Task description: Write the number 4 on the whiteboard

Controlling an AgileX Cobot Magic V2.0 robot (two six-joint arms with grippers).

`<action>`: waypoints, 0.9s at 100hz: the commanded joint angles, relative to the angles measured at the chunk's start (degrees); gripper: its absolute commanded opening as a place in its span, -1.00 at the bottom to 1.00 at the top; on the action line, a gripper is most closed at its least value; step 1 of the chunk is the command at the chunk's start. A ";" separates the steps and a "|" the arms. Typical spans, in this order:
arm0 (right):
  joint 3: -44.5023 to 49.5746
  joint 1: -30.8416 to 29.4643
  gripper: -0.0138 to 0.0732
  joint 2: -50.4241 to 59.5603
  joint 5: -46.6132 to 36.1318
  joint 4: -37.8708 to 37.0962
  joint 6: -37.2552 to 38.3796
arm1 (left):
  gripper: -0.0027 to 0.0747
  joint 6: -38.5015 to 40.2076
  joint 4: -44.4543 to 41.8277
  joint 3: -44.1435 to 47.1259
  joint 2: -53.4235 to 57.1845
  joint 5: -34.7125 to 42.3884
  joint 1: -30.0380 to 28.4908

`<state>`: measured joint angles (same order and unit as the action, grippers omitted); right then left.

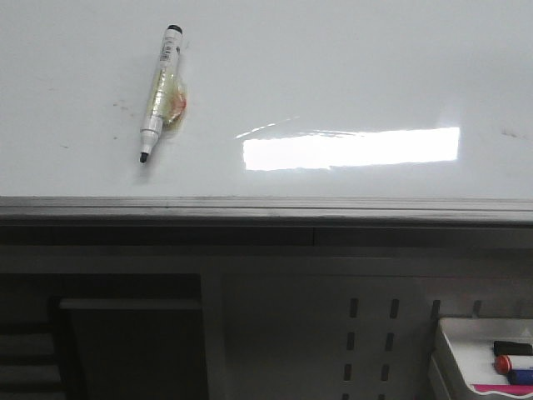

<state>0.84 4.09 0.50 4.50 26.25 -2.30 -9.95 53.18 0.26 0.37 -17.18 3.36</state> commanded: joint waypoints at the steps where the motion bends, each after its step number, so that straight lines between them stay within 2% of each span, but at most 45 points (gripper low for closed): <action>1: 1.12 -0.45 -0.83 0.90 -5.73 5.34 -0.18 | -0.98 0.44 7.21 1.98 1.37 3.44 -0.21; 7: -0.02 -0.45 -0.83 0.90 -6.49 10.68 -0.18 | -0.98 0.44 7.49 1.52 1.37 3.09 -0.21; 17: -3.37 -0.45 -0.84 0.90 -6.30 10.76 -0.31 | -0.98 0.19 7.33 0.43 1.37 2.52 0.18; 26: -7.91 -0.45 -0.84 0.90 -3.46 6.15 -1.20 | -0.98 -3.95 7.05 -2.45 1.37 2.20 0.41; 37: -14.43 -0.45 -0.84 0.47 4.41 -2.73 -2.04 | -0.98 -15.12 5.47 -8.15 0.57 0.70 0.41; 49: -21.30 -0.45 -0.83 -2.03 13.53 -4.80 -10.27 | -0.97 -21.78 -1.44 -15.52 -3.31 -3.05 0.41; 56: -23.94 -0.45 -0.83 -4.29 17.84 -4.48 -14.77 | -0.81 -24.40 -6.13 -19.46 -6.96 -6.22 0.41; 63: -25.62 -0.35 -0.79 -6.52 20.46 -4.44 -16.48 | -0.48 -24.98 -8.86 -22.43 -10.91 -9.20 0.41; 71: -26.11 -0.35 -0.58 -8.60 21.11 -4.15 -16.48 | -0.06 -24.98 -9.11 -24.16 -14.99 -10.99 0.41; 76: -26.16 -0.35 -0.36 -9.35 21.20 -3.87 -16.48 | 0.09 -24.98 -9.11 -24.58 -17.00 -10.99 1.36; 84: -26.16 -0.35 -0.05 -9.84 21.80 -2.12 -16.48 | 0.13 -25.26 -9.10 -24.55 -18.71 -10.46 3.40; 90: -26.16 -0.35 0.11 -9.84 22.25 -1.07 -16.79 | 0.12 -25.38 -9.89 -24.55 -20.15 -10.46 5.40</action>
<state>-23.42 4.09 -7.87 29.78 22.69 -17.98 -35.00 42.74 -22.21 -17.02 -30.16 6.10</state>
